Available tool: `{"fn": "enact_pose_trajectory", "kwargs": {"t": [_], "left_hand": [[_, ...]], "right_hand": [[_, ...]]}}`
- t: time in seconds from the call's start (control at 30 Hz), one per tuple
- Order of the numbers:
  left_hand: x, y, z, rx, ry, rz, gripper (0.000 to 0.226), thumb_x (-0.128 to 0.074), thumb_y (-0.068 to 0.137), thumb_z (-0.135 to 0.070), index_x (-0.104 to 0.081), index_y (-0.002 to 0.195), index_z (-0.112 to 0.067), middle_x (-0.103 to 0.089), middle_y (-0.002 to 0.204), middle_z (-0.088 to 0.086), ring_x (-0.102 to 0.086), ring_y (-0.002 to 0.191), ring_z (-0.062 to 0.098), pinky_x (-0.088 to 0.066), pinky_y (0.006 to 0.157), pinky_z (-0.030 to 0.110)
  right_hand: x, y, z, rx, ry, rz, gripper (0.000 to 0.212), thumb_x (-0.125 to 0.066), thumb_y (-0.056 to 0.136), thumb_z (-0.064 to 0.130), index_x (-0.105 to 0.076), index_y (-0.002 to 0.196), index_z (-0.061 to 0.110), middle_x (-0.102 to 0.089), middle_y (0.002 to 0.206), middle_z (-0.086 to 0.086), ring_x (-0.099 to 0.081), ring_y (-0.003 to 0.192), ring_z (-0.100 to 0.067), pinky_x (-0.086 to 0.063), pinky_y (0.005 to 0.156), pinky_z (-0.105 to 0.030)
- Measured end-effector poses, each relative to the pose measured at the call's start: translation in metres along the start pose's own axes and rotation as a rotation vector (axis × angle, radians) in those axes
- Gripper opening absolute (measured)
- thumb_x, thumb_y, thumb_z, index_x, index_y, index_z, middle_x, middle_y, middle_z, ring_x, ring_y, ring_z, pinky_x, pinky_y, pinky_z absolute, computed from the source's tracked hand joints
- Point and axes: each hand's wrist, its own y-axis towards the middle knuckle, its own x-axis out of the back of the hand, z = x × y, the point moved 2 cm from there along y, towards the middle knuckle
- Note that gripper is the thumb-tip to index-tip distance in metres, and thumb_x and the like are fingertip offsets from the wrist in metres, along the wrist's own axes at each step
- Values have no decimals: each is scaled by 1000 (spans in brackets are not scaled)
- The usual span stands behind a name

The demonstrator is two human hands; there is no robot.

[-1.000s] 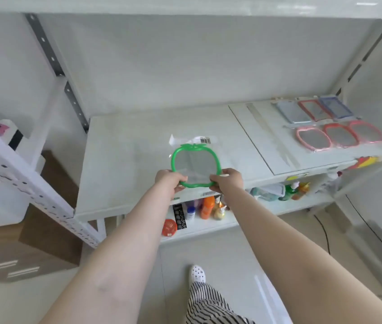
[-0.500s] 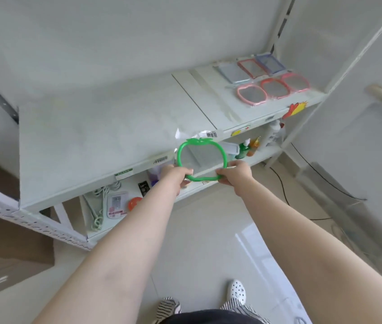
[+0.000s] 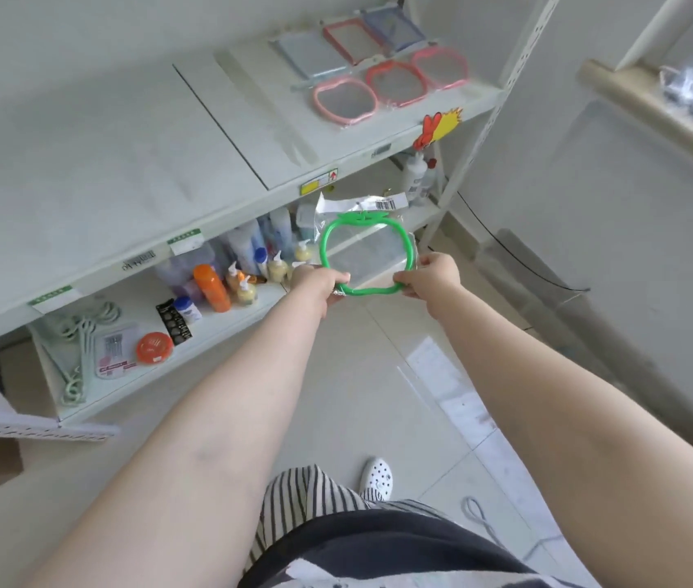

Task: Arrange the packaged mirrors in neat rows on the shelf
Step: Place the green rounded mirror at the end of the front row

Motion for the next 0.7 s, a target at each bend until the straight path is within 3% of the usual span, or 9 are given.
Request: {"fn": "enact_pose_trajectory", "kwargs": {"t": [0.13, 0.27, 0.33, 0.43, 0.5, 0.57, 0.63, 0.7], "left_hand": [[-22, 5, -2, -3, 3, -54, 30, -68, 79, 10, -47, 71, -10, -57, 82, 8, -59, 77, 20, -54, 45, 20], [-31, 15, -22, -17, -24, -85, 32, -65, 80, 11, -45, 71, -11, -54, 79, 6, -56, 83, 21, -53, 60, 25], [-33, 27, -35, -28, -8, -105, 28, -66, 79, 11, -47, 74, -8, -58, 90, 11, -57, 87, 24, -54, 66, 29], [-33, 48, -55, -23, 20, -102, 22, -67, 79, 10, -53, 90, -3, -58, 95, 14, -60, 74, 20, -55, 74, 31], [-31, 65, -73, -13, 19, -70, 20, -67, 79, 10, -53, 84, -4, -59, 87, 12, -57, 66, 16, -55, 67, 29], [-28, 81, -93, -6, 34, -49, 20, -67, 79, 8, -53, 77, -6, -58, 75, 8, -57, 63, 16, -56, 64, 28], [-24, 98, -113, -1, 63, -58, 19, -67, 79, 5, -54, 74, -8, -57, 69, 6, -57, 60, 15, -54, 82, 34], [-20, 113, -129, 5, 74, -73, 18, -69, 77, 4, -56, 74, -9, -59, 68, 6, -58, 61, 17, -49, 94, 41]], "right_hand": [[16, 23, 0, 11, 6, 35, 28, -77, 73, 0, -57, 90, 8, -61, 72, -5, -66, 68, -27, -60, 79, -41], [17, 43, 17, 34, 35, 60, 31, -76, 75, 0, -50, 86, 13, -56, 72, -2, -66, 71, -25, -60, 78, -35], [12, 57, 29, 39, 50, 67, 32, -77, 74, -1, -51, 87, 12, -56, 74, -2, -64, 65, -23, -59, 75, -33], [2, 80, 48, 47, 32, 67, 30, -79, 71, 0, -52, 77, 11, -63, 83, -11, -63, 59, -22, -60, 75, -36], [-8, 98, 65, 54, 23, 68, 30, -79, 70, 1, -52, 72, 15, -66, 87, -14, -65, 60, -24, -61, 77, -39], [-17, 114, 86, 68, 2, 79, 24, -80, 70, 3, -59, 81, 10, -67, 85, -13, -65, 58, -21, -61, 79, -40], [-26, 130, 107, 83, -10, 84, 33, -80, 71, 5, -63, 99, 1, -69, 87, -14, -66, 61, -22, -61, 79, -40], [-34, 142, 126, 106, -13, 84, 36, -79, 72, 4, -62, 103, -2, -70, 92, -16, -67, 67, -24, -61, 78, -40]]}}
